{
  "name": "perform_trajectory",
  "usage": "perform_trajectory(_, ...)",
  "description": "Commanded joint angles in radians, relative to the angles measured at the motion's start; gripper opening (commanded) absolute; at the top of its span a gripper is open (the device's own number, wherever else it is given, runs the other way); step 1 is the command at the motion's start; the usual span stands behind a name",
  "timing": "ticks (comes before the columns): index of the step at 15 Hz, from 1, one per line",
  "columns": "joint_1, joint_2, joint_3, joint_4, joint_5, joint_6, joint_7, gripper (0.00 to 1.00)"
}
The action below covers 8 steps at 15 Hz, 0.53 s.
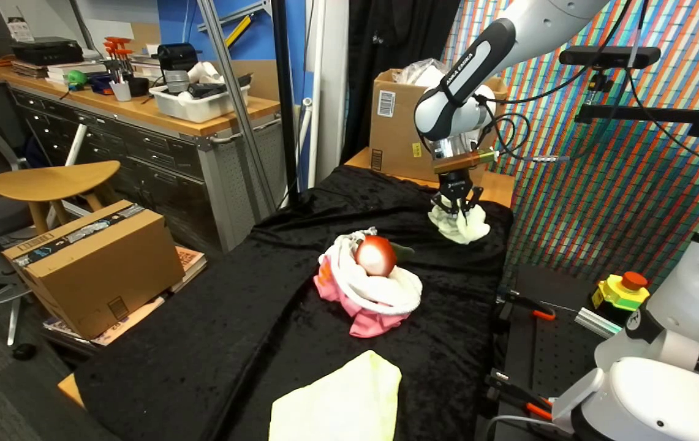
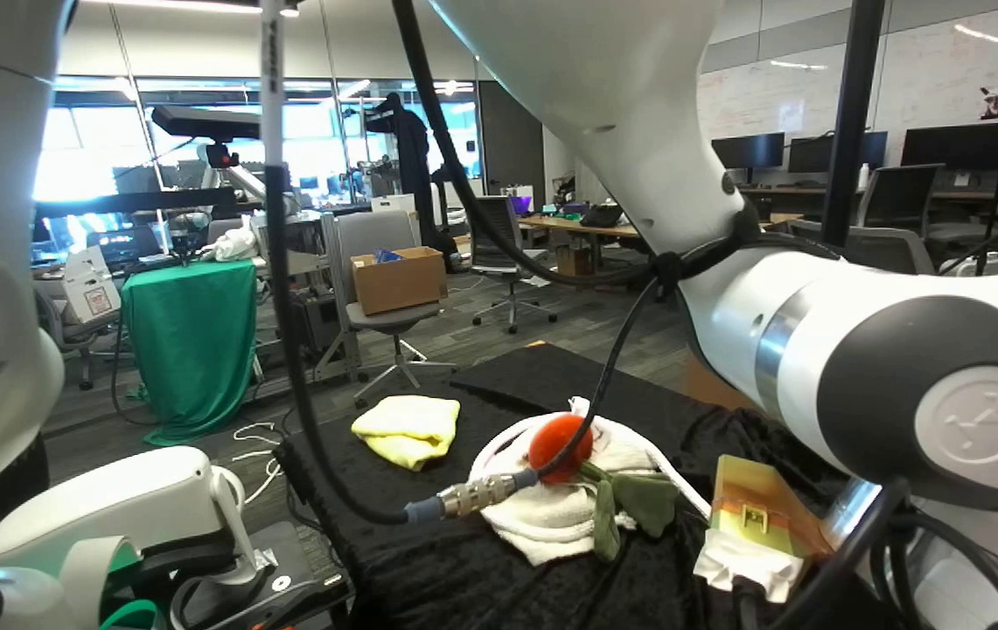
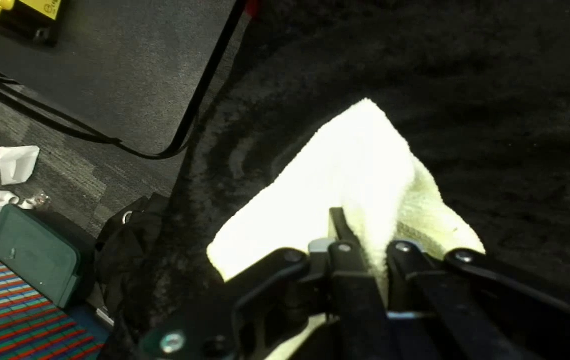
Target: Put all the objects together at the center of the table
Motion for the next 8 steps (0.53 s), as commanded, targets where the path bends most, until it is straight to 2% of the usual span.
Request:
perform_trajectory(1,0.016,-0.074,-0.014,-0.016,-0.010,-0.041,-0.018,0.07)
perform_trajectory(8,0.044,-0.239,0.006,-0.039,-0.042,-0.076,-0.037,0.07)
